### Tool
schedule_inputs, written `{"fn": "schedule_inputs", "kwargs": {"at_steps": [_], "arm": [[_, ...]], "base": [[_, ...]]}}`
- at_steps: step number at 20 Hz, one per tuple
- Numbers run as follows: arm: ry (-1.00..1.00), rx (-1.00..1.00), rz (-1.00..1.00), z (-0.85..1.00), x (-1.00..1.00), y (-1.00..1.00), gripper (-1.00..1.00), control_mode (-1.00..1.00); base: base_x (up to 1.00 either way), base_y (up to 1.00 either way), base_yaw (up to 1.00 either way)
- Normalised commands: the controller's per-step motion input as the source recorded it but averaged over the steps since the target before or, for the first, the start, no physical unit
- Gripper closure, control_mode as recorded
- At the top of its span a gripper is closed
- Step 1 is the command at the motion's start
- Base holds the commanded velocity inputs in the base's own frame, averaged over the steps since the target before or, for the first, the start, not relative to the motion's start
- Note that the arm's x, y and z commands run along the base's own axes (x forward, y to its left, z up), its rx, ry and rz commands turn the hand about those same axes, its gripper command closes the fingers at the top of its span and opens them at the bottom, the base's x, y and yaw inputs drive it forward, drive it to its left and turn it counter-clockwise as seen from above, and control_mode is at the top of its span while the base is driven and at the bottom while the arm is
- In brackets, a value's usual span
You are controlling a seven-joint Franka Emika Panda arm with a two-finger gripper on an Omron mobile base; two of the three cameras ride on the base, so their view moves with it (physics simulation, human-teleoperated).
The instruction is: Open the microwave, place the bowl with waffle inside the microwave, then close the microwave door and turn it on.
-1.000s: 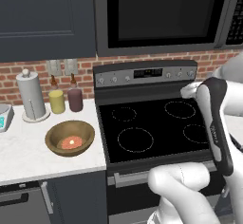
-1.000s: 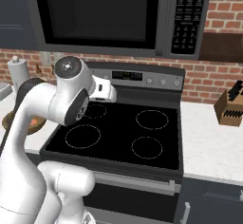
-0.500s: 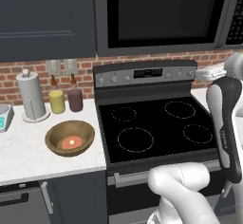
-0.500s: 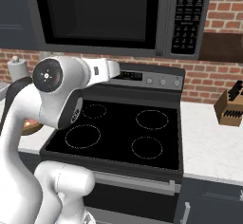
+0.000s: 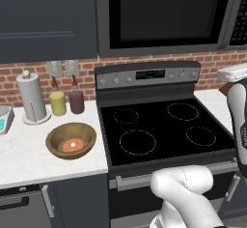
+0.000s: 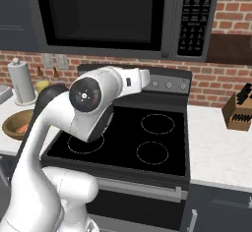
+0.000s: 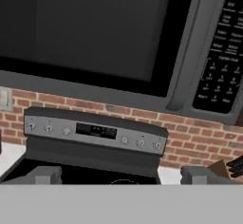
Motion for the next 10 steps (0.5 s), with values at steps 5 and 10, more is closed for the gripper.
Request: {"fn": "schedule_inputs", "kwargs": {"at_steps": [5,10], "arm": [[-0.34,0.12,-0.01,0.25,0.30,-0.20,-1.00,-1.00],[-0.17,0.12,-0.01,0.26,0.50,-0.15,-1.00,-1.00]], "base": [[0.00,0.00,0.00],[0.00,0.00,0.00]]}}
